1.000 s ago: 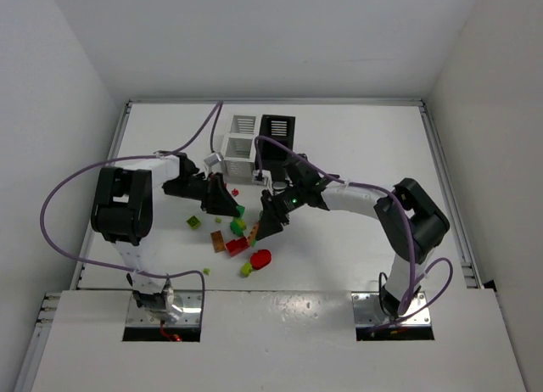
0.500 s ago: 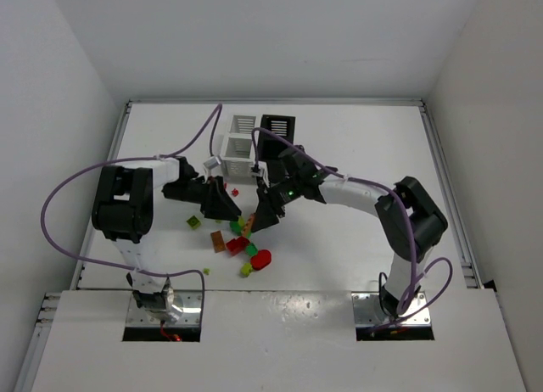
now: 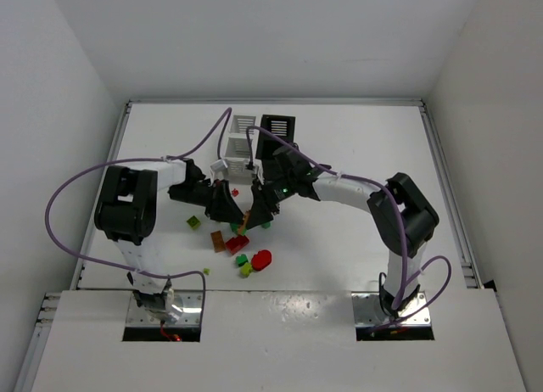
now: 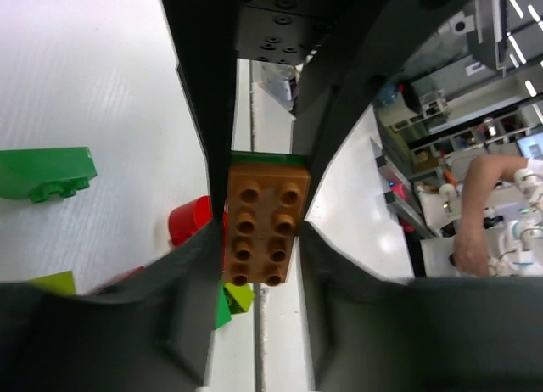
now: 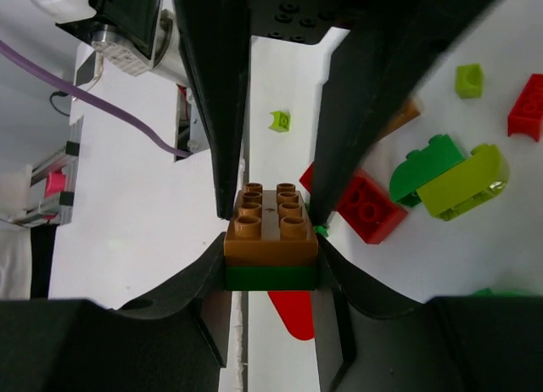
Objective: Sort the legos into containers by color
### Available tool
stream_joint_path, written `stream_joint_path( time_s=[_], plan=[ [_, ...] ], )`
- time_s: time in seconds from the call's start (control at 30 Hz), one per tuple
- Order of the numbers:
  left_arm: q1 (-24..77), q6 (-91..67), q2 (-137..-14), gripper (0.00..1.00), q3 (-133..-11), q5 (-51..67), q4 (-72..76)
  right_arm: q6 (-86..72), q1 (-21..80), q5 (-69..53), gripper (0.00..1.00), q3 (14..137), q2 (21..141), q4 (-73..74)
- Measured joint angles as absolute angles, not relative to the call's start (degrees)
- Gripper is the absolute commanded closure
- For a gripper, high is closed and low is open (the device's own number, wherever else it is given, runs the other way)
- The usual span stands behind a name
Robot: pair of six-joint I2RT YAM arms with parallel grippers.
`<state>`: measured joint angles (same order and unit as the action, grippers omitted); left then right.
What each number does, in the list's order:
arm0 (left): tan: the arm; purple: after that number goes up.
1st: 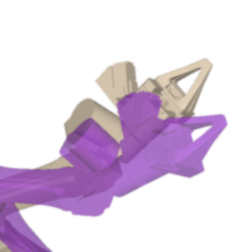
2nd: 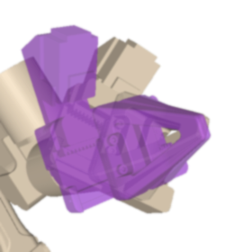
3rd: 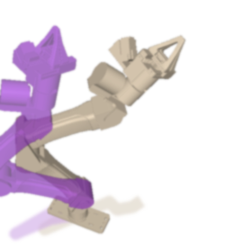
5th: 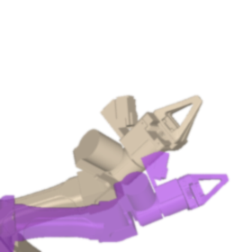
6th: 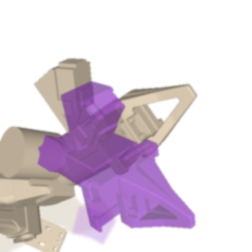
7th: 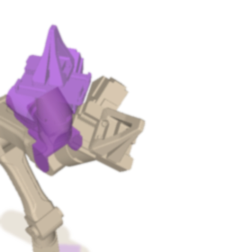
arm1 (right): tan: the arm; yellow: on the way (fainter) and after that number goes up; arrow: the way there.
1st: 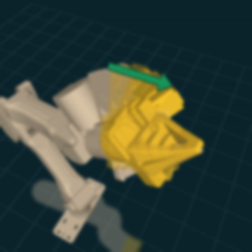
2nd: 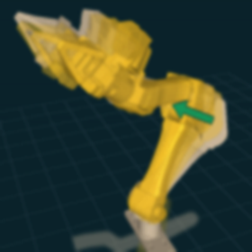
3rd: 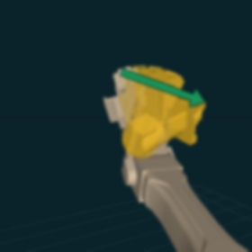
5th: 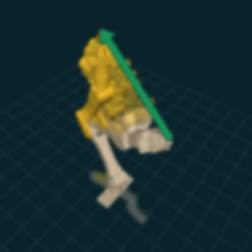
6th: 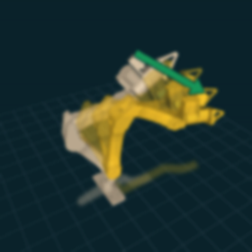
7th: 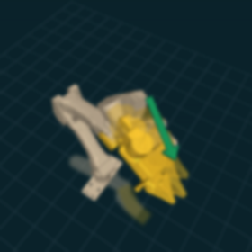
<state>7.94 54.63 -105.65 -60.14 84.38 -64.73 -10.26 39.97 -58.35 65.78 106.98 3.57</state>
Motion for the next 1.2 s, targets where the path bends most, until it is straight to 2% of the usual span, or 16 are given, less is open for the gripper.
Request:
stream_joint_path(
  time_s=[0.2,0.3,0.53,0.8,0.83,0.9,0.93,1.03,1.2],
  plan=[
    [7.9,54.8,-105.5,0.88,-60.1,84.7,-65.0,-10.3,39.8,-58.0,1.00,65.8,107.1,3.9],
    [7.9,54.9,-105.5,0.94,-60.1,84.6,-65.0,-10.1,39.7,-58.0,1.00,65.4,107.1,3.8],
    [8.1,58.6,-105.8,0.99,-60.5,83.3,-67.2,-5.9,39.5,-58.1,1.00,62.6,105.8,3.7],
    [7.4,62.6,-106.1,1.00,-61.6,83.7,-70.5,-1.7,39.2,-57.0,1.00,57.4,104.2,11.9],
    [7.4,62.8,-106.1,0.83,-61.6,83.7,-70.6,-1.4,39.1,-57.0,1.00,57.4,104.2,12.3],
    [7.4,63.2,-106.1,0.56,-61.7,83.7,-70.8,-1.2,39.1,-56.9,1.00,57.4,104.2,12.4],
    [7.4,63.1,-106.1,0.38,-61.7,83.7,-70.9,-1.1,39.1,-56.9,1.00,57.4,104.2,12.4],
    [7.4,62.8,-106.1,0.27,-61.6,83.8,-71.0,-1.5,39.1,-56.9,1.00,57.9,104.2,12.4],
    [7.4,62.5,-106.1,0.26,-61.4,83.8,-70.5,-2.9,39.5,-56.9,1.00,62.2,104.2,11.8]
  ],
)
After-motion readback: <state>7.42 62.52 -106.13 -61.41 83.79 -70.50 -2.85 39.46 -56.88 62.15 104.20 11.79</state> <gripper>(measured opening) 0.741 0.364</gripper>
